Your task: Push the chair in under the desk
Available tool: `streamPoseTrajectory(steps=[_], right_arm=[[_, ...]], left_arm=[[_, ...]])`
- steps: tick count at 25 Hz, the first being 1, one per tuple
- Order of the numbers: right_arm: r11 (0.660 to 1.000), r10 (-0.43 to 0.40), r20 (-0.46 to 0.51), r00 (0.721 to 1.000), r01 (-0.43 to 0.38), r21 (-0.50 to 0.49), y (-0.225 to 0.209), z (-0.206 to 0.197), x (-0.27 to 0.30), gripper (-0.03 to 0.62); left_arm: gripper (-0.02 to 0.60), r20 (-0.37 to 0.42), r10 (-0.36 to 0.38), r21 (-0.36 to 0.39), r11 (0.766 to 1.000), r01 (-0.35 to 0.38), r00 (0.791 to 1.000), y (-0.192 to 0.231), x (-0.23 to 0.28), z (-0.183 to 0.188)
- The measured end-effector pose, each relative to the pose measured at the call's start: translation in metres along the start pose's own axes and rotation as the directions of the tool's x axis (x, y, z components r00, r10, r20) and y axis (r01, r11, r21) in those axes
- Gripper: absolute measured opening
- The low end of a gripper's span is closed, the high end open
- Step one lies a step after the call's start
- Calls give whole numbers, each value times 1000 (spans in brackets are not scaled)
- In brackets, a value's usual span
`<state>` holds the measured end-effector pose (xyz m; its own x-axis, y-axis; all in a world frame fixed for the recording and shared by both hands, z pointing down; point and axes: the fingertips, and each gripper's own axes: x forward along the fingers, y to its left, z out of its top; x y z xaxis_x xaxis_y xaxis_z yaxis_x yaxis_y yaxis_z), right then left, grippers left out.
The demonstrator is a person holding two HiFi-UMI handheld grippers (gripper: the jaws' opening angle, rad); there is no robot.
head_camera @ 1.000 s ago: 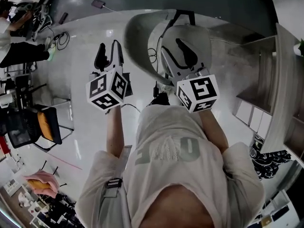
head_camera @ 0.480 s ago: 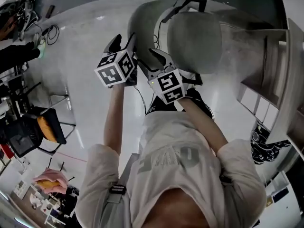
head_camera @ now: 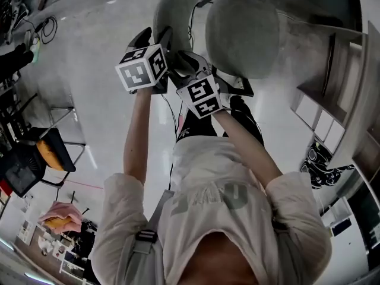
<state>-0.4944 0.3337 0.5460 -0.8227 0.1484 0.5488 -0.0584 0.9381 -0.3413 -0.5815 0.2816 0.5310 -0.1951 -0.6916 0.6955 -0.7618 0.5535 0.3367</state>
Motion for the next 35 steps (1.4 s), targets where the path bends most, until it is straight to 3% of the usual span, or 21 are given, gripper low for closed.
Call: streamPoseTrajectory(steps=[6, 9, 12, 14, 15, 18, 24, 35], right_arm=[[998, -21, -35, 999, 19, -61, 7, -14, 3, 212], [989, -77, -50, 996, 70, -127, 0, -19, 11, 212], [978, -79, -58, 995, 66, -200, 2, -21, 17, 203], [979, -66, -51, 997, 55, -195, 4, -21, 15, 188], [980, -60, -48, 997, 49, -193, 4, -21, 14, 183], [982, -42, -37, 998, 35, -184, 3, -20, 7, 179], [987, -98, 39, 994, 102, -124, -30, -4, -17, 166], [981, -149, 52, 987, 154, -115, -88, -24, -63, 156]], left_arm=[[238, -61, -33, -7, 999, 33, 998, -13, 22, 1], [237, -74, 13, -14, 1000, -14, 997, -17, 32, -2], [207, -70, 73, -43, 996, -76, 995, -9, 30, -4], [124, -75, 110, -55, 992, -114, 991, -4, 28, -3], [112, -77, 122, -56, 990, -126, 990, -4, 28, -3], [106, -86, 147, -24, 988, -150, 985, -9, 28, -2], [95, -88, 115, 27, 993, -113, 989, -51, 45, 18], [95, -114, 76, 22, 997, -74, 991, -119, 81, 3]])
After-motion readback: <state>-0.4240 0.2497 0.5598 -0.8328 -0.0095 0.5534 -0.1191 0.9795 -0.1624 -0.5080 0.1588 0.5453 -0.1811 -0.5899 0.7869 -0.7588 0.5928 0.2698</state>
